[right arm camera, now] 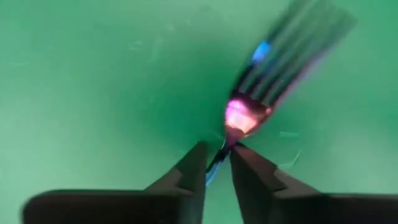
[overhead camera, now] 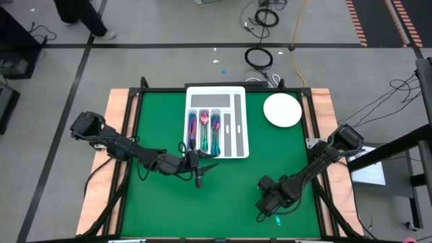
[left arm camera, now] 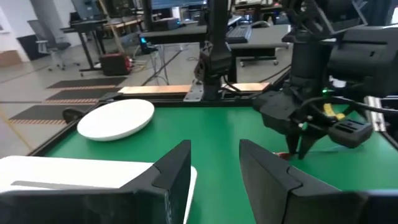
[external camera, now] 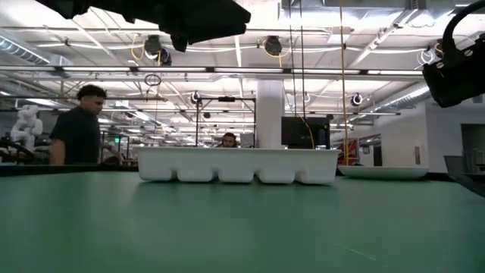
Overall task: Sort silverware
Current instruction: Put the blue fork into the silverware tray
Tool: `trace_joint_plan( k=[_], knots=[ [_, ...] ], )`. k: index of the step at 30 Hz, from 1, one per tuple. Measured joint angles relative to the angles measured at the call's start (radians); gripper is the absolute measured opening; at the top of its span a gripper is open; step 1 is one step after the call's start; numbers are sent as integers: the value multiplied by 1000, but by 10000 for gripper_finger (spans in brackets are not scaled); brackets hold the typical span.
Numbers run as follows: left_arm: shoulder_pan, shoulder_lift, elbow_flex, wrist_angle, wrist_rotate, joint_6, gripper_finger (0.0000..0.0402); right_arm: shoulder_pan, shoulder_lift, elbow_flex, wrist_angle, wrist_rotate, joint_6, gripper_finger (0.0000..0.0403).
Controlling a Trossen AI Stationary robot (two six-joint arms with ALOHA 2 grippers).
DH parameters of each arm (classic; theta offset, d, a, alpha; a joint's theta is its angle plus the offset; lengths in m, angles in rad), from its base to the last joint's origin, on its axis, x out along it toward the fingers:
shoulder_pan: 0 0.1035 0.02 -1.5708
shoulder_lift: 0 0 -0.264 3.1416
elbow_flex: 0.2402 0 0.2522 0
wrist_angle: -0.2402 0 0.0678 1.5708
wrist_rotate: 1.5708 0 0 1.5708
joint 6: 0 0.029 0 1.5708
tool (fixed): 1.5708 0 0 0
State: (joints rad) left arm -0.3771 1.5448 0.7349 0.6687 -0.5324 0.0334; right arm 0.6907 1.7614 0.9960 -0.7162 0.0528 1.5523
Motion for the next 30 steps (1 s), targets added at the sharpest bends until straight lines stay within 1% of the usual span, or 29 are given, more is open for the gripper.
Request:
trace_joint_plan(
  k=[4,6,7,9,11,15,17,19,23,27,30],
  knots=[
    [4,0,1,50,13,7,139,-12,2,28,-18,16,-46,20],
    [13,0,1,96,13,0,139,-20,-3,45,-32,33,-74,6],
    [20,0,1,120,12,-21,139,-25,-10,52,-49,38,-85,6],
    [41,-1,2,155,9,-115,139,-31,-26,69,-85,61,-109,8],
    [65,-1,2,151,8,-249,139,-29,-44,83,-103,129,-128,6],
    [103,27,2,79,4,-541,139,-30,-95,104,-135,288,-151,3],
    [104,59,2,69,3,-636,139,-32,-118,105,-137,357,-162,2],
    [103,104,13,95,2,-698,139,-44,-139,105,-135,405,-181,2],
    [104,198,56,168,-26,-814,139,-78,-168,105,-126,446,-225,1],
    [103,289,136,183,-21,-837,139,-112,-191,105,-80,479,-289,1],
    [103,343,188,182,-19,-836,139,-137,-200,105,-57,478,-341,1]
  ],
)
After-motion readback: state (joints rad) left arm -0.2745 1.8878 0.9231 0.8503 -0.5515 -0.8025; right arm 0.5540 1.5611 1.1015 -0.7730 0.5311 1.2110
